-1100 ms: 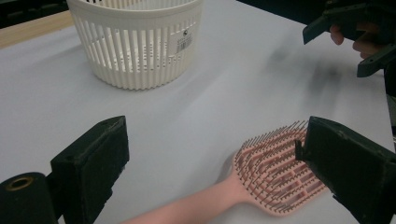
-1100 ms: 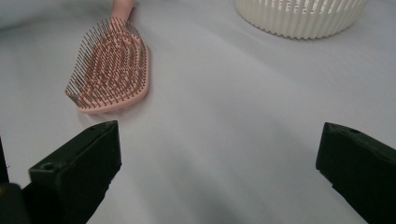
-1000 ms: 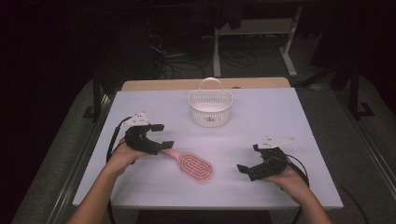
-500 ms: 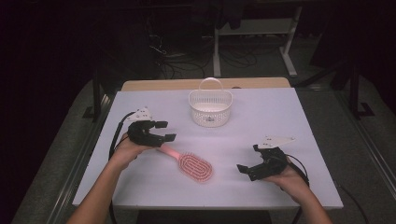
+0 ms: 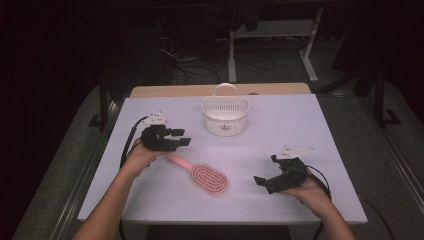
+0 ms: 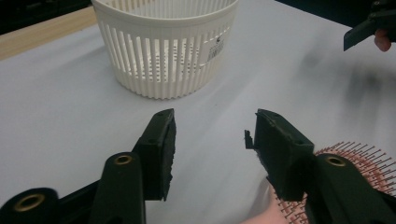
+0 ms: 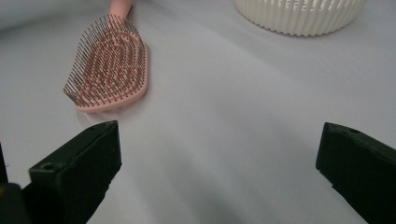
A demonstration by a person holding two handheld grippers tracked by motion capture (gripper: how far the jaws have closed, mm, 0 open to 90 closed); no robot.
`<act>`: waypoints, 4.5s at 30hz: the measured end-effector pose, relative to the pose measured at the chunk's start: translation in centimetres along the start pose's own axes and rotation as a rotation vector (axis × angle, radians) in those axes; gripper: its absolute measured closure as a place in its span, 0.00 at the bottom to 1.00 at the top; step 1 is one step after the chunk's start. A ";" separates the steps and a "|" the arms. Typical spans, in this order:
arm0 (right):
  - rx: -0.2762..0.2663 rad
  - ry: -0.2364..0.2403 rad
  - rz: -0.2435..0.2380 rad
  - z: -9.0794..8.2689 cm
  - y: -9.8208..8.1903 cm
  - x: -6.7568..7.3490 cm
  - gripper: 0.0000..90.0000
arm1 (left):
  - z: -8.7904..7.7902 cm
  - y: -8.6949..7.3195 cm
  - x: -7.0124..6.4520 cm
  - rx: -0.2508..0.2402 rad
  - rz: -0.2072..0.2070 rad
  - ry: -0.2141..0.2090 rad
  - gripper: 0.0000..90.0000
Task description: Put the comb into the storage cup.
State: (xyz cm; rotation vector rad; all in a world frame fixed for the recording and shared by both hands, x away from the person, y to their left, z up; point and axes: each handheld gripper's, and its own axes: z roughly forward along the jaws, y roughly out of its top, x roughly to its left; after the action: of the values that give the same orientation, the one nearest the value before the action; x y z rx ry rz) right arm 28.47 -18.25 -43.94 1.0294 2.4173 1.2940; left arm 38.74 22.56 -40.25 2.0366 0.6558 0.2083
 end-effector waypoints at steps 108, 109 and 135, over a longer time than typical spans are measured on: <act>0.006 0.007 0.006 0.1 0.0 0.0 0.00 | -0.6 -4.8 1.3 0.374 -0.027 0.065 1.00; 0.005 0.007 0.006 0.1 0.0 -0.1 0.00 | -0.7 -4.9 1.3 0.373 -0.031 0.065 1.00; 0.008 0.002 0.007 0.1 0.0 -0.1 0.00 | -3.5 -7.4 -0.5 0.355 -0.059 0.027 1.00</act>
State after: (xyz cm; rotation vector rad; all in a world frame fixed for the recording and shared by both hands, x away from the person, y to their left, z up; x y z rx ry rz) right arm 28.54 -18.24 -44.01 1.0399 2.4244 1.2893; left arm 34.21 27.87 -44.53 2.3519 0.8152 0.0884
